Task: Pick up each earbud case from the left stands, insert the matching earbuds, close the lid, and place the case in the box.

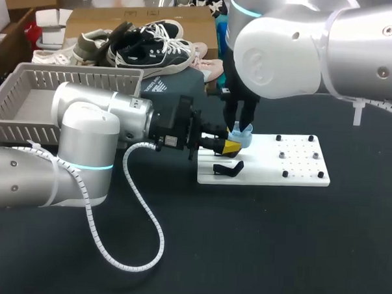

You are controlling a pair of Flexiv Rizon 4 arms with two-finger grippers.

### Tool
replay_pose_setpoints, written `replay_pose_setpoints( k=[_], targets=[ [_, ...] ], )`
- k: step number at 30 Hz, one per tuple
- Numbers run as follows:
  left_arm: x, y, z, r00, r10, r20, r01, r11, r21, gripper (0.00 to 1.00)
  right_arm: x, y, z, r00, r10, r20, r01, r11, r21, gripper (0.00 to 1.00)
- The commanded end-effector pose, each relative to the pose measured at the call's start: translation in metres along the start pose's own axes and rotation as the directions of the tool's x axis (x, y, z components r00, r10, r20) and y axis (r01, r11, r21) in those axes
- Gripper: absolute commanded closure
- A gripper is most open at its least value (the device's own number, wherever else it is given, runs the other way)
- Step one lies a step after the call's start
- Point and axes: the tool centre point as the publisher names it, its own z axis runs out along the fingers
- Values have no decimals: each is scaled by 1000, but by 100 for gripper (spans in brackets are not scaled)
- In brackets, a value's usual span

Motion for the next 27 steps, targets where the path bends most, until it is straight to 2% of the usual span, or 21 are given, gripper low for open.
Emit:
replay_pose_setpoints(
  k=[1,8,9,14,15,18,19,21,22,27],
  targets=[
    [0,0,0,1000,1,0,-1,1000,-2,100,-3,0,2,1000,-1,-6,1,1000,3,100],
    [0,0,0,1000,1,0,-1,1000,-2,100,-1,-1,4,1000,-4,-11,4,1000,17,100],
    [0,0,0,1000,1,0,-1,1000,-2,100,-1,-1,4,1000,-5,-11,5,1000,18,91],
    [0,0,0,1000,1,0,-1,1000,-2,100,1,-1,4,1000,-6,-14,6,1000,22,89],
    [0,0,0,1000,1,0,-1,1000,-2,100,1,-1,4,1000,-6,-14,7,1000,23,83],
    [0,0,0,1000,1,0,-1,1000,-2,100,1,-1,3,1000,-5,-11,5,1000,24,54],
    [0,0,0,1000,1,0,-1,1000,-2,100,1,-1,3,1000,-5,-10,5,1000,23,52],
    [0,0,0,1000,1,0,-1,1000,-2,100,1,-1,2,1000,-4,-5,4,1000,24,30],
    [0,0,0,1000,1,0,-1,1000,-2,100,1,-1,1,1000,-4,-3,4,1000,23,15],
    [0,0,0,1000,1,0,-1,1000,-2,100,2,-5,-15,999,17,43,-17,1000,-10,0]
  ],
)
